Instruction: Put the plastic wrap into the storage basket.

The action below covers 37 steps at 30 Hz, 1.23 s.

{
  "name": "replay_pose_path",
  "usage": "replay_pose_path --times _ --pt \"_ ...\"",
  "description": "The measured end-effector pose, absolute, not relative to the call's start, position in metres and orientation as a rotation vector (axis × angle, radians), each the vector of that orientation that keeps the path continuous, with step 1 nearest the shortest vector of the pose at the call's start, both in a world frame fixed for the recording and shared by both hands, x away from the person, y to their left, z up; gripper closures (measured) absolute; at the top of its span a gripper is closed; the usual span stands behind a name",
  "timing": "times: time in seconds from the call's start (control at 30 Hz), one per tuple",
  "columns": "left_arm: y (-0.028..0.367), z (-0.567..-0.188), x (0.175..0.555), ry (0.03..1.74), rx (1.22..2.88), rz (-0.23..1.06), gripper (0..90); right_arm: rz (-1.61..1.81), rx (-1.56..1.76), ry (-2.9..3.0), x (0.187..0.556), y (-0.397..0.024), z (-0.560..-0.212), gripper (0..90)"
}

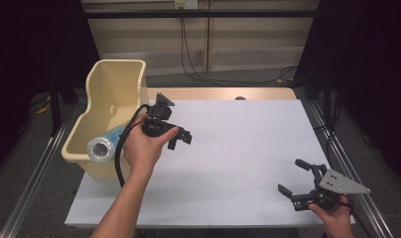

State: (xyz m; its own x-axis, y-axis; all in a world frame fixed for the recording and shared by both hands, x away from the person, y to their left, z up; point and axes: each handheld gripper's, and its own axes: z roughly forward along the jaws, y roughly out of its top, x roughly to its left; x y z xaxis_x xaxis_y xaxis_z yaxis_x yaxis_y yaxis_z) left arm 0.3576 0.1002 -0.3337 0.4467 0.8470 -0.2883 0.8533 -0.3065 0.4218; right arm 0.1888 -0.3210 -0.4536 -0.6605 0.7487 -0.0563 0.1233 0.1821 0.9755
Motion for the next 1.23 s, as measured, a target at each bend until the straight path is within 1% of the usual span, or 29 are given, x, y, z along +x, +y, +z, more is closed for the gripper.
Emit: replay_pose_path --times 0.33,0.5,0.73,1.03,1.23 --pt "0.097 -0.368 0.349 1.431 2.202 -0.033 6.9 1.507 0.814 1.929 0.189 -0.321 -0.454 1.3" --pt "0.098 -0.385 0.343 1.402 2.192 0.003 7.3 1.506 0.815 1.931 0.189 -0.321 -0.454 1.3" --pt "0.101 -0.405 0.328 1.241 2.076 0.195 8.5 1.507 0.814 1.929 0.189 -0.321 -0.454 1.3" --pt "0.112 -0.425 0.307 1.100 1.880 0.429 8.1 1.505 0.813 1.931 0.189 -0.321 -0.454 1.2" --pt "0.115 -0.429 0.300 1.047 1.805 0.510 6.7 1.507 0.818 1.929 0.189 -0.320 -0.455 1.2"
